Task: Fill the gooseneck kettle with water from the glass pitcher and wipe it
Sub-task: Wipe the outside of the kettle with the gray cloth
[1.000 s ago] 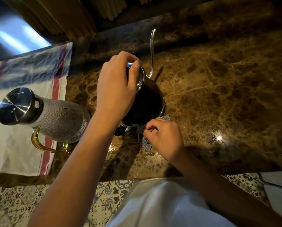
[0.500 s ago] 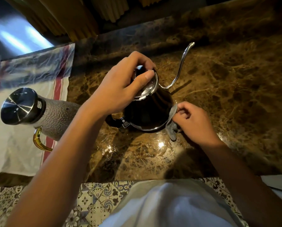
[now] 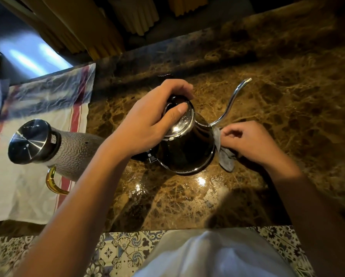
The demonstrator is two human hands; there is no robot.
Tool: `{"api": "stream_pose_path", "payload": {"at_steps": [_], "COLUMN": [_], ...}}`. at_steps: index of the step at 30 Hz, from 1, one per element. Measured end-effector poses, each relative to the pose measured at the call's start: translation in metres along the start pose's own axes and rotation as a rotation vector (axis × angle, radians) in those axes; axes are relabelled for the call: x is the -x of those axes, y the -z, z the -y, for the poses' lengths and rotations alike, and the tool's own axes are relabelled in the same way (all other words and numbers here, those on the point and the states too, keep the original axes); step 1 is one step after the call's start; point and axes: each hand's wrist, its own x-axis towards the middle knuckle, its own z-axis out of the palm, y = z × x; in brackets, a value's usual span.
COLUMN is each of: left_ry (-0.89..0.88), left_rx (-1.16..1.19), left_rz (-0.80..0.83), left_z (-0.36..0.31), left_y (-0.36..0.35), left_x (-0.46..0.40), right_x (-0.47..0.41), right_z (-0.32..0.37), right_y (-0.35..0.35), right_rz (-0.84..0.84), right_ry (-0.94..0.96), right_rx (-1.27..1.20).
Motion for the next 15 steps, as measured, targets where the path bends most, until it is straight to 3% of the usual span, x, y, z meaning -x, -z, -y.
{"api": "stream_pose_path", "payload": {"at_steps": [2,5,8,11,15], "left_ry": [-0.023,-0.007,0.105,0.22,0.216], "left_rx": [-0.039,-0.142,-0.247,-0.261,-0.253], "left_rz": [-0.077,-0.282,-0.471,-0.399,-0.383], "left_z": [0.0,-0.004,-0.011,-0.016,-0.012], "left_y": [-0.003,-0.014,-0.032,-0.037,-0.035], "left_x": [-0.001,0.005,0.017,0.02,0.016], "right_x": [-0.001,-0.009,-0.018,-0.019,-0.016], "right_z": [0.001,0.008,0.023,0.037,0.036], "right_y": [0.009,0.019,0.024,0.023,0.017], "right_rz": [0.014,-0.244,-0.273,-0.199,-0.178], "right_ry": [-0.056,-0.134,-0.087,-0.048,-0.074], "right_rx": [-0.155,-0.424,-0.577,-0.655,-0.657]}}
